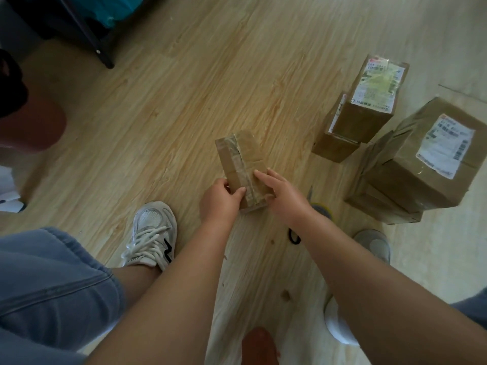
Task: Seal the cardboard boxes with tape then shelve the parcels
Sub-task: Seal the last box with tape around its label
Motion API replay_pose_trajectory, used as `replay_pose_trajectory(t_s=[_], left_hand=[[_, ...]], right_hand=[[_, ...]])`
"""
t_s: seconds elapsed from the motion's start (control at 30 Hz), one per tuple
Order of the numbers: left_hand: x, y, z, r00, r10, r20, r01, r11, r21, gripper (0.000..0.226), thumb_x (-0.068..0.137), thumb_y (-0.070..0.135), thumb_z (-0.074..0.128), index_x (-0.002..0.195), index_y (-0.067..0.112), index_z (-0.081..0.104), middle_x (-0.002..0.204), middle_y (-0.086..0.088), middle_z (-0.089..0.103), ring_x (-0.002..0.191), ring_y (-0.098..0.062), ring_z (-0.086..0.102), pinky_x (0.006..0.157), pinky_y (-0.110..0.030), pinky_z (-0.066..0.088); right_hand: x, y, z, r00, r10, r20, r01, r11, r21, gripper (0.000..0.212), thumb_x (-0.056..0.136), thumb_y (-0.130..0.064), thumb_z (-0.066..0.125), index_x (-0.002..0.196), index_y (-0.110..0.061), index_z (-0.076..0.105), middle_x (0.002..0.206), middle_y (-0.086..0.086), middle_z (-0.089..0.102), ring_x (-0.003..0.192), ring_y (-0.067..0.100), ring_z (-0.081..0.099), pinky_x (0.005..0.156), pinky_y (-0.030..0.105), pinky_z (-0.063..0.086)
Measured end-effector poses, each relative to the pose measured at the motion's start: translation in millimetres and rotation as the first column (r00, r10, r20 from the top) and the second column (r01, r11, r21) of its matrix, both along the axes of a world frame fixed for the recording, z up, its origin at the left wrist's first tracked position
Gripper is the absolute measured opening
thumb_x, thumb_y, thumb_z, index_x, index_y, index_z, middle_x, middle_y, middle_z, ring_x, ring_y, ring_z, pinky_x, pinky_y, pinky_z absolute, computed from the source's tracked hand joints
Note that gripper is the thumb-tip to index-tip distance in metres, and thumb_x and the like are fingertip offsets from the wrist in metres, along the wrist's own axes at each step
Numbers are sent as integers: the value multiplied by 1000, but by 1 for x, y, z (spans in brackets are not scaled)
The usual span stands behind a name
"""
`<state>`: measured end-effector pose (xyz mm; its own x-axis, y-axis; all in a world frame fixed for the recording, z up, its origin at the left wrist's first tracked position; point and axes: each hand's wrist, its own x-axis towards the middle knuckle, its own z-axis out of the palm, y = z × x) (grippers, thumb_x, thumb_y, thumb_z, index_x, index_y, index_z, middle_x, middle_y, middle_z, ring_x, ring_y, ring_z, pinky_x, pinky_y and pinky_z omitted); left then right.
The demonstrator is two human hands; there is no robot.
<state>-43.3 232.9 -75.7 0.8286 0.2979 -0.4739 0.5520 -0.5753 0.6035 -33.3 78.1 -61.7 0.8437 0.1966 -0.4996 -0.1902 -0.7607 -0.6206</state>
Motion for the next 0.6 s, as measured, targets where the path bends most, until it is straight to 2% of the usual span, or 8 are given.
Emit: replay_pose_trajectory(t_s=[0.17, 0.23, 0.3, 0.37, 0.43, 0.5, 0.57, 0.6], left_hand=[[1, -7, 0, 1000, -10, -5, 10, 1000, -24, 42, 94, 42, 61, 128, 17, 55, 116, 0, 68, 102, -21, 65, 74, -31, 45], [0, -9, 3, 1000, -6, -10, 6, 999, -50, 49, 96, 42, 57, 137, 16, 47, 120, -2, 65, 102, -21, 64, 74, -31, 44], [-3, -9, 8, 1000, 15, -6, -15, 998, -58, 56, 97, 42, 56, 143, 15, 40, 126, -4, 61, 108, -22, 61, 79, -34, 46], [-5, -9, 11, 999, 41, 21, -40, 998, -53, 60, 96, 41, 58, 147, 16, 37, 134, -4, 55, 117, -24, 57, 91, -40, 49], [-5, -7, 13, 996, 61, 61, -58, 997, -48, 59, 96, 38, 60, 147, 18, 38, 140, -4, 51, 122, -23, 54, 98, -42, 48], [-4, -6, 15, 993, 66, 99, -63, 998, -31, 56, 95, 37, 60, 144, 20, 42, 142, -3, 48, 119, -24, 57, 98, -43, 48], [-1, -3, 18, 988, 66, 136, -67, 998, 2, 51, 95, 35, 60, 141, 20, 46, 142, -3, 47, 113, -23, 59, 92, -38, 49], [0, -1, 19, 986, 68, 154, -70, 997, 13, 48, 95, 33, 60, 140, 20, 48, 142, -3, 47, 112, -22, 60, 89, -35, 48]], right_hand=[[6, -3, -2, 1000, 9, 27, -8, 999, -36, 63, 102, -4, 44, 154, -39, 34, 165, -5, 19, 146, 16, 33, 108, 23, 34], [5, -8, 1, 999, -36, 20, 36, 999, 7, 62, 101, -5, 49, 152, -40, 39, 160, -5, 31, 143, 15, 36, 103, 21, 32], [1, -17, 6, 987, -158, 25, 156, 984, 88, 60, 100, -5, 51, 149, -39, 44, 149, -5, 44, 134, 14, 44, 96, 23, 38], [-5, -29, 9, 932, -363, 21, 356, 924, 140, 56, 99, -3, 48, 146, -33, 48, 139, -4, 52, 122, 13, 52, 86, 23, 43], [-12, -44, 7, 867, -496, 54, 494, 868, 54, 44, 101, -8, 44, 140, -27, 55, 128, -2, 60, 107, 13, 58, 76, 24, 44], [-22, -62, 2, 911, -408, 61, 412, 898, -151, 30, 102, -17, 45, 127, -20, 61, 115, 2, 64, 94, 18, 59, 69, 28, 44], [-32, -74, -3, 983, -183, -32, 164, 934, -317, 15, 101, -27, 50, 102, -19, 63, 97, 0, 62, 85, 19, 56, 60, 28, 40], [-36, -76, -6, 992, -92, -81, 55, 925, -376, 14, 99, -30, 54, 88, -22, 60, 86, -3, 58, 80, 17, 54, 55, 26, 36]])
